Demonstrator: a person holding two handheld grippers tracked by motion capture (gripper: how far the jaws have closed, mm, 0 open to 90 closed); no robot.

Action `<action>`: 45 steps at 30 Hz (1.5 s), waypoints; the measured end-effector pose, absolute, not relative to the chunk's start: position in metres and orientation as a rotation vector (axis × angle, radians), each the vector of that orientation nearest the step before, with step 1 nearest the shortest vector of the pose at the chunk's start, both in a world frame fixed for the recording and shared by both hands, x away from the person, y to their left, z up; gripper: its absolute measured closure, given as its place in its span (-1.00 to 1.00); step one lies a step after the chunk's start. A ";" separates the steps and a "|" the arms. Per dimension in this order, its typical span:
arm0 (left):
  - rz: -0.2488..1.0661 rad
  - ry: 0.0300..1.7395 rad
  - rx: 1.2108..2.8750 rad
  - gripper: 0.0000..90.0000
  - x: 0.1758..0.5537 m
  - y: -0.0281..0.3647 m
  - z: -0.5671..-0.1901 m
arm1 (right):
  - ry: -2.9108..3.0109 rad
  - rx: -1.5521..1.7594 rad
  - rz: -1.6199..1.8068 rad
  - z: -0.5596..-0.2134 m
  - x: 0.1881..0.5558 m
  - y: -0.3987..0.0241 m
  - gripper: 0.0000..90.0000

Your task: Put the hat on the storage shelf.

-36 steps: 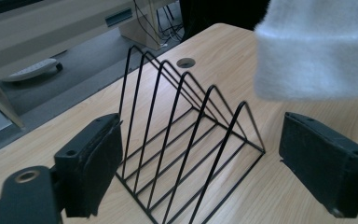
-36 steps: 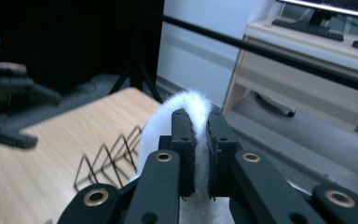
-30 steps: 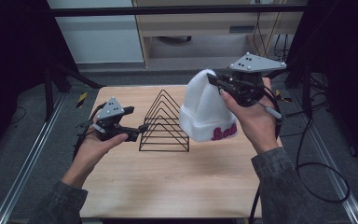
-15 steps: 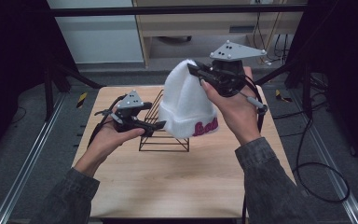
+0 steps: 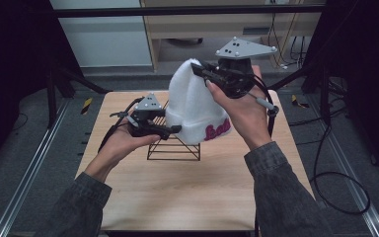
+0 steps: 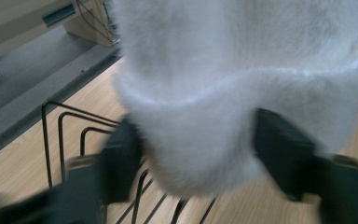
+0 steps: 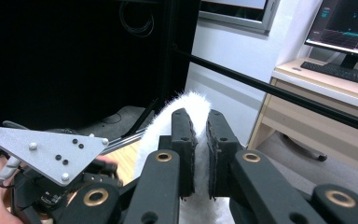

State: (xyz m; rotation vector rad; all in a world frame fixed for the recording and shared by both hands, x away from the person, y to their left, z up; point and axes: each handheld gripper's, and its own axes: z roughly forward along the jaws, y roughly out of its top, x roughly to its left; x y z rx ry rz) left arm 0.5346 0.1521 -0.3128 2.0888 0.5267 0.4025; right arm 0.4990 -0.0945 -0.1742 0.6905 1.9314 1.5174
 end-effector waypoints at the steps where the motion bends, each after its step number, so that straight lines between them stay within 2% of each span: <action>1: 0.408 0.528 2.092 0.14 0.534 0.152 -0.314 | 1.933 0.692 1.516 -0.175 0.499 -0.095 0.86; 2: 0.409 0.530 2.095 0.36 0.534 0.151 -0.314 | 1.937 0.696 1.516 -0.176 0.499 -0.095 0.86; 3: 0.413 0.523 2.103 0.50 0.533 0.151 -0.315 | 1.940 0.694 1.508 -0.177 0.500 -0.096 0.86; 7: 0.433 0.531 2.106 0.68 0.531 0.151 -0.314 | 1.939 0.713 1.501 -0.182 0.501 -0.102 0.86; 13: 0.506 0.578 2.071 0.71 0.531 0.161 -0.308 | 1.937 0.738 1.526 -0.189 0.503 -0.109 0.86; 24: 0.572 0.638 1.969 0.74 0.532 0.177 -0.293 | 1.924 0.768 1.532 -0.182 0.519 -0.110 0.86; 45: 0.597 0.728 1.923 0.80 0.547 0.201 -0.292 | 1.983 0.868 1.461 -0.206 0.572 -0.086 0.86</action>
